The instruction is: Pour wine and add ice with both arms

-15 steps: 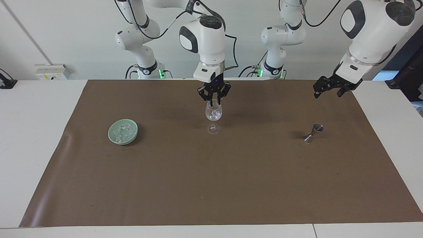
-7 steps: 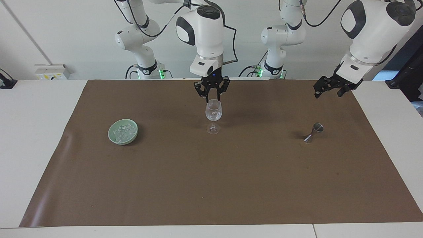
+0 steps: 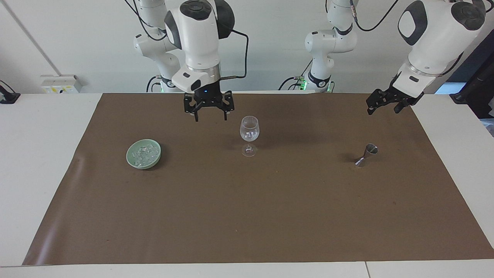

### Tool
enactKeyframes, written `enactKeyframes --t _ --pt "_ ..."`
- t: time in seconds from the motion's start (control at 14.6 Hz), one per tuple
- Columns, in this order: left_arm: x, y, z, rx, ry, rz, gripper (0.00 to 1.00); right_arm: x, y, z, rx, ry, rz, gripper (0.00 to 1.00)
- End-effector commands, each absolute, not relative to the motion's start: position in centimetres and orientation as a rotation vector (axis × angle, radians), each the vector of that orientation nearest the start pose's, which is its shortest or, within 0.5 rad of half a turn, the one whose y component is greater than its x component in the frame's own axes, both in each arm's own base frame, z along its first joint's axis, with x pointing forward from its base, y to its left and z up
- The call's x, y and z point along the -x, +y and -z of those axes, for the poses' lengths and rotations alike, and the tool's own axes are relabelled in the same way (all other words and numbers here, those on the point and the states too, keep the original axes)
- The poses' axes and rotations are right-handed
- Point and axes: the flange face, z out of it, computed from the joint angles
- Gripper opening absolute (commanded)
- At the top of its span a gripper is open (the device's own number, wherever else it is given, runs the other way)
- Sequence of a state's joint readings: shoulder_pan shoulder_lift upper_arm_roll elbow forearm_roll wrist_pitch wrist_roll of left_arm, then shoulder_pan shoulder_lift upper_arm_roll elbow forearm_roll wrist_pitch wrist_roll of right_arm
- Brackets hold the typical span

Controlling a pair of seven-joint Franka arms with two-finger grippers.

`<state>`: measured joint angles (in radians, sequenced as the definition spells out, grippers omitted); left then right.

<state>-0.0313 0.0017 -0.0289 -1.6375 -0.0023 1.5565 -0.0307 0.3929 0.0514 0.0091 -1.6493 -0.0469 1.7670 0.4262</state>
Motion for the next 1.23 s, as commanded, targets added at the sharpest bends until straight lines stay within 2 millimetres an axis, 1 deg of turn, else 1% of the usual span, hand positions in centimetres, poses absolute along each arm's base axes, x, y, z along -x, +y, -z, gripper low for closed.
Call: enactKeyframes --t 0.0,0.2,0.27,0.41,0.55,0.68,0.75,0.82,0.89,1.02,1.16 --pt "-54.5 -3.0 -59.4 3.131 0.053 -0.137 1.00 -53.7 15.1 -59.3 3.187 0.048 0.057 1.00" --pt "-54.5 -3.0 -59.4 3.131 0.051 -0.134 1.00 -54.2 6.2 -60.3 3.190 -0.009 -0.003 1.00" --pt "-54.5 -3.0 -59.4 3.132 0.053 -0.134 1.00 -53.9 4.5 -60.7 3.189 -0.020 -0.020 1.00" --pt "-54.5 -3.0 -59.4 3.131 0.053 -0.137 1.00 -53.1 1.6 -61.9 3.189 -0.004 -0.017 1.00" --pt "-54.5 -3.0 -59.4 3.132 0.053 -0.134 1.00 -52.3 -0.7 -61.9 3.185 -0.016 -0.096 1.00" --pt "-54.5 -3.0 -59.4 3.132 0.053 -0.134 1.00 -51.5 -2.5 -63.0 3.183 -0.044 -0.092 1.00" --pt "-54.5 -3.0 -59.4 3.132 0.053 -0.134 1.00 -51.2 -3.3 -63.1 3.179 -0.023 -0.131 1.00" --pt "-54.5 -3.0 -59.4 3.132 0.053 -0.134 1.00 -51.0 -4.1 -63.8 3.174 0.000 -0.136 1.00" --pt "-54.5 -3.0 -59.4 3.132 0.053 -0.134 1.00 -51.0 -4.6 -64.0 3.172 0.013 -0.138 1.00" --pt "-54.5 -3.0 -59.4 3.131 0.051 -0.134 1.00 -50.8 -4.6 -63.9 3.138 0.024 -0.121 1.00" --pt "-54.5 -3.0 -59.4 3.131 0.051 -0.134 1.00 -49.9 -5.5 -63.3 3.118 0.053 -0.141 1.00"
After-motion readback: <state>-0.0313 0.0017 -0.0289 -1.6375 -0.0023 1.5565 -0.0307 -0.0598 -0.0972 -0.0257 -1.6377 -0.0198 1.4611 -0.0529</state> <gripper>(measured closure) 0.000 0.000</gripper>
